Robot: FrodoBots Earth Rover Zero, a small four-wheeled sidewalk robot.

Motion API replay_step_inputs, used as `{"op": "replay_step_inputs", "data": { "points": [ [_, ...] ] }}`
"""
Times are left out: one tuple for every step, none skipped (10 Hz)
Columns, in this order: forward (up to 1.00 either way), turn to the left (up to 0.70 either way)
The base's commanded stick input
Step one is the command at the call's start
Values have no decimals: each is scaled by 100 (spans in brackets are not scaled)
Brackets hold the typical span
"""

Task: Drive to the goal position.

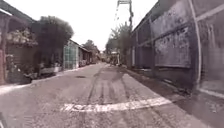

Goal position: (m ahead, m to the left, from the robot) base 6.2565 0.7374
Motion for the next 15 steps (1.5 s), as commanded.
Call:
{"op": "replay_step_inputs", "data": {
  "points": [
    [70, 1],
    [70, 1],
    [70, 1],
    [70, 1],
    [70, 1],
    [70, 1],
    [70, 1],
    [70, 1],
    [70, 1],
    [70, 1],
    [70, 1],
    [70, 1],
    [70, 1],
    [70, 1],
    [70, 1]
  ]
}}
